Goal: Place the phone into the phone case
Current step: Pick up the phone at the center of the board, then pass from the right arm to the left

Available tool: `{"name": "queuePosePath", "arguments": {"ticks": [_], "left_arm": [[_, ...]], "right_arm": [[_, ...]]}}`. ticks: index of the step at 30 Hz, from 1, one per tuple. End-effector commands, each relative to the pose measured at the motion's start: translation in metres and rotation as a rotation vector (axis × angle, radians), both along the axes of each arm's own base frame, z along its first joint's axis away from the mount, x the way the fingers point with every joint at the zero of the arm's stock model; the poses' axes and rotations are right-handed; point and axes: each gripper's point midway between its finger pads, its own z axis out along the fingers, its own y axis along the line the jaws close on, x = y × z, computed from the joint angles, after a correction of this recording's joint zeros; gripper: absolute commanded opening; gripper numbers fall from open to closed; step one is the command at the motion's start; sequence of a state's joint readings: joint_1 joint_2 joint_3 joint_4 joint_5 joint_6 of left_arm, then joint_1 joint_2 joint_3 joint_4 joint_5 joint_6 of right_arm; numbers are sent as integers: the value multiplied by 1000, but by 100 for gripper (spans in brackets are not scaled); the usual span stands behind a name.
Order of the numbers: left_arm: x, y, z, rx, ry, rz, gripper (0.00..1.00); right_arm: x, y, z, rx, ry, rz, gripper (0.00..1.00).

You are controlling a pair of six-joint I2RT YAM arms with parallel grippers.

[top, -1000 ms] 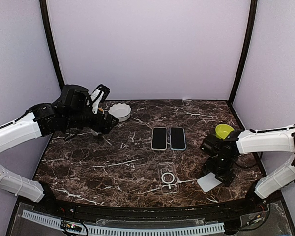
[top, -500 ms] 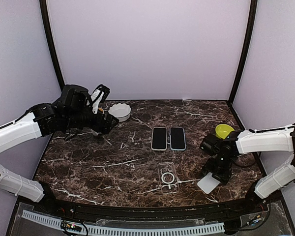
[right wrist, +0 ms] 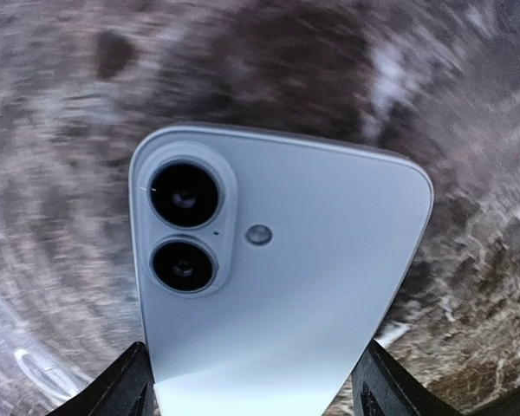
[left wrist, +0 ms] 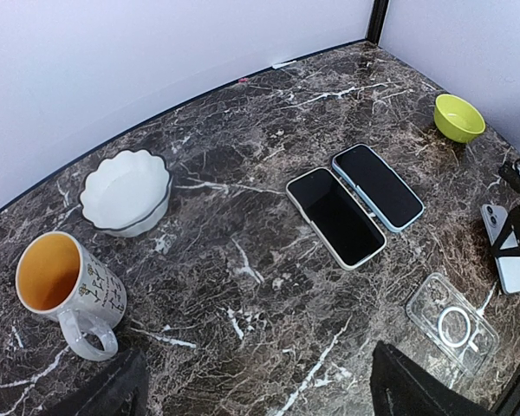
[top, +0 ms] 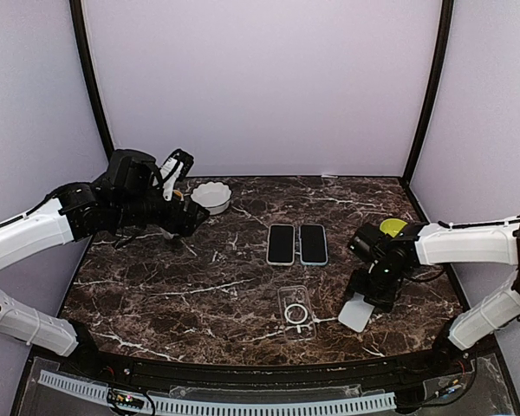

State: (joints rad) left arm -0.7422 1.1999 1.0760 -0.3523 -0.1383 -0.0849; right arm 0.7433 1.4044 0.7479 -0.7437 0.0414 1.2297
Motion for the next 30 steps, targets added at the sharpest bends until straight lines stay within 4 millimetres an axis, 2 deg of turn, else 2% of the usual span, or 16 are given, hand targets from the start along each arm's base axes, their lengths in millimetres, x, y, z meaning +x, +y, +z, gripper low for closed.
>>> {"name": "queuePosePath", "arguments": {"ticks": [1,5,8,12,17,19,22,23,24,25,26,27,28,29,30], "left_arm": [[0,2,3,-3,-23,-5,91],[-2,-2,5,-20,-32,-32,91],[-9,-10,8,-49,-39,-90,90],[-25,-30,20,-137,-47,-225,85],[-55,-53,45,-285,-73,-408,81],[-72,-64,58,-340,-112,-485,81],[-90,-80,77,-376,-227,-553,81],[-97,-85,80,-377,-254,-553,82],[-98,-87,91,-388,-324,-556,82],[-98,-86,92,-386,-355,-525,82],[-95,-85,105,-423,-410,-497,82],[-87,-78,104,-425,-430,-426,81],[-82,-73,116,-457,-480,-384,81],[-75,-67,117,-454,-503,-329,79],[-73,-64,126,-475,-540,-305,78]], "right_arm": [[29,28,35,92,-159,114,34],[43,44,60,130,-252,181,32],[58,60,91,154,-359,236,30],[83,98,167,219,-595,342,30],[107,155,279,390,-922,451,31],[116,175,324,478,-1070,470,30],[121,201,378,609,-1232,485,28],[120,210,392,654,-1269,496,28],[118,218,404,700,-1304,506,27],[115,226,412,743,-1329,520,27],[110,233,421,791,-1353,536,27],[107,239,426,821,-1369,544,27],[103,243,432,852,-1382,552,27],[99,247,436,877,-1394,559,27],[96,249,438,896,-1405,560,27]]}}
